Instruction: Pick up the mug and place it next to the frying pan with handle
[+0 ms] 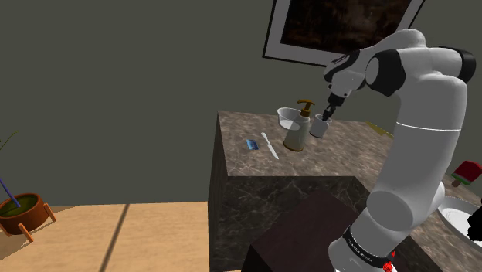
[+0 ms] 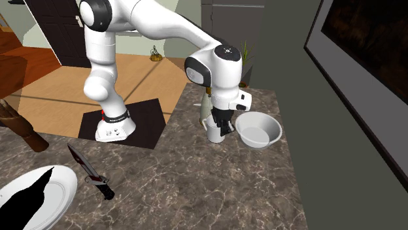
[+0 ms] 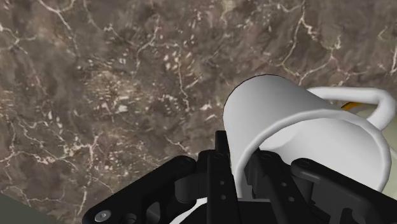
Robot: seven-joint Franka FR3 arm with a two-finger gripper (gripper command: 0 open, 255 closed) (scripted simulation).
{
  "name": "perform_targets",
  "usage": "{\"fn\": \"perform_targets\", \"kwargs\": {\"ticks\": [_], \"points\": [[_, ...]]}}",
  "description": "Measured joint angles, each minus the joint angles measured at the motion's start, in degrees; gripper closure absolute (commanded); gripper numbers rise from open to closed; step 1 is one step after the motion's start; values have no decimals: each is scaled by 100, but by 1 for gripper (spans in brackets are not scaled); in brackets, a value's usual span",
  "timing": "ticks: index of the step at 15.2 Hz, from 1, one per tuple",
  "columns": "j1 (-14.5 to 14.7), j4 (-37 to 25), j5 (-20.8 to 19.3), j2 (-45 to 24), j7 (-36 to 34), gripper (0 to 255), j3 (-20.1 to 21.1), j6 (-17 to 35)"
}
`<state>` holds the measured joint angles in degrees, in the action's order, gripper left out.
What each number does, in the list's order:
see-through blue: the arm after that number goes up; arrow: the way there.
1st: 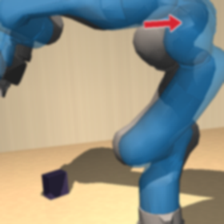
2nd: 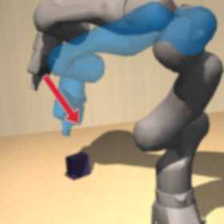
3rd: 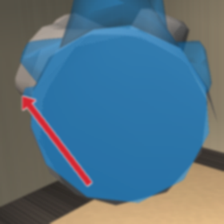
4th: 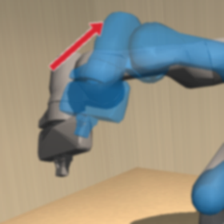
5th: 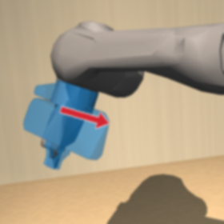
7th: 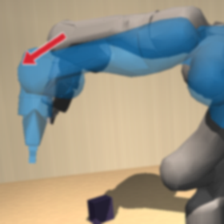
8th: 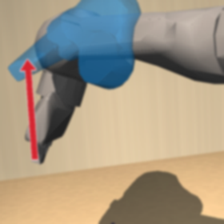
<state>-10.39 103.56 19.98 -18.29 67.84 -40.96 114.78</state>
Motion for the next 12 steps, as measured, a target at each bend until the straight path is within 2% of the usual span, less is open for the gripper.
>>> {"fn": "perform_targets", "kwargs": {"ticks": [12], "points": [[33,-624,-264,262,-243,255,-104,-796]]}}
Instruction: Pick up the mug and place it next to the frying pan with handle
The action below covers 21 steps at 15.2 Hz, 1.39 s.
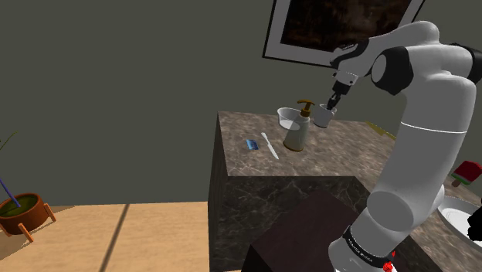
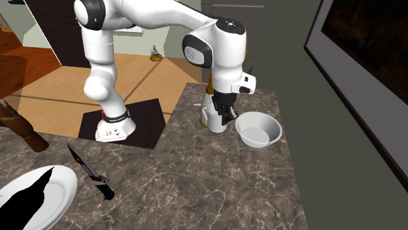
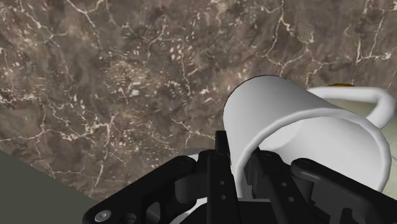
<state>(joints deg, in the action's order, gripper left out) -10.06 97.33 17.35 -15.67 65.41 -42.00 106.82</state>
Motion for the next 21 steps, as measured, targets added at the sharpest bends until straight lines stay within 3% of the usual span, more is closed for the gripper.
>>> {"fn": "perform_targets", "kwargs": {"ticks": [10,13,16,21], "points": [[-24,-645,-119,111,-148,255,-48,-711],[98,-171,-435,604,-172,255,-144,-605],[243,616,-993,1419,-300,255,-219,-391],[135,1634,-1847,2624,-496,255,-180,-244]]}}
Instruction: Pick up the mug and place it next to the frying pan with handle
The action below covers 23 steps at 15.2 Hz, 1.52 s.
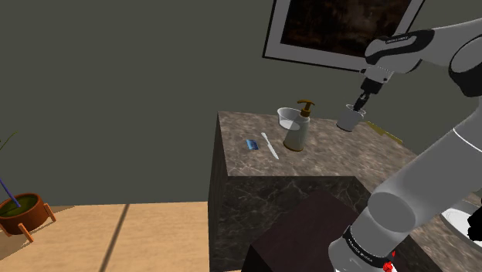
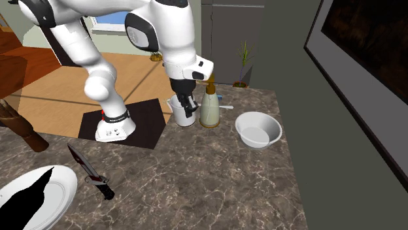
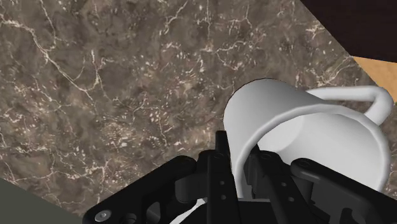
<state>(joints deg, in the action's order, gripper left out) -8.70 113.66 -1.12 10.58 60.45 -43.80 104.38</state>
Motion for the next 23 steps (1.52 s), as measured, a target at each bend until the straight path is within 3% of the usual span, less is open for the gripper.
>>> {"fn": "perform_targets", "kwargs": {"ticks": [12,23], "points": [[-1142,1542,-1479,2347,134,255,232,-467],[-2373,2143,-2415,3940,952,255,144,-1365]]}}
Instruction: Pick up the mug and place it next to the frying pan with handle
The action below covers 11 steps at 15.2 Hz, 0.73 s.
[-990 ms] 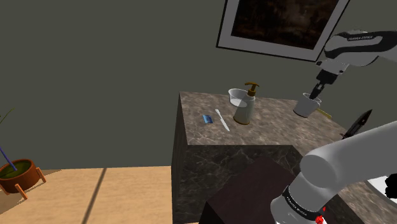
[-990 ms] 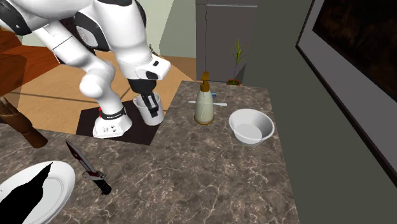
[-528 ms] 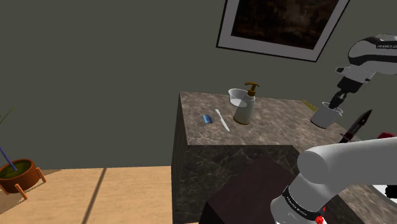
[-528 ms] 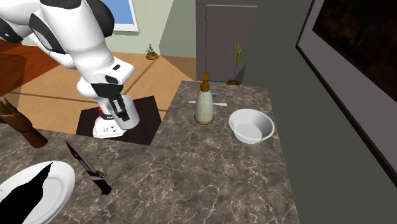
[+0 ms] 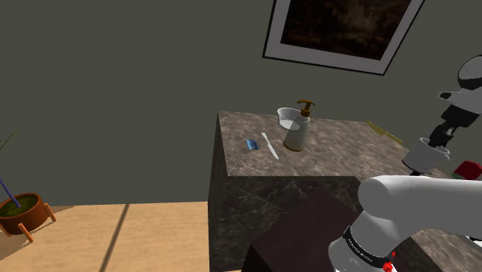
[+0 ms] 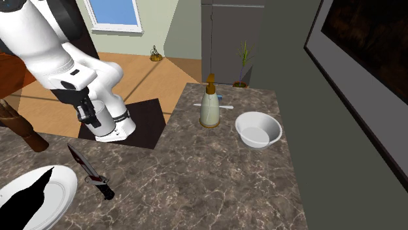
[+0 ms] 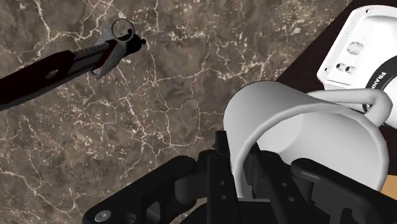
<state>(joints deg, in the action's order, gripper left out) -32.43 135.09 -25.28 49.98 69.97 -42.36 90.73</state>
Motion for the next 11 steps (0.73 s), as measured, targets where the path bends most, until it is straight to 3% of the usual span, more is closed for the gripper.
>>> {"fn": "perform_targets", "kwargs": {"ticks": [11], "points": [[-974,-167,-904,933,1297,255,-511,-857]]}}
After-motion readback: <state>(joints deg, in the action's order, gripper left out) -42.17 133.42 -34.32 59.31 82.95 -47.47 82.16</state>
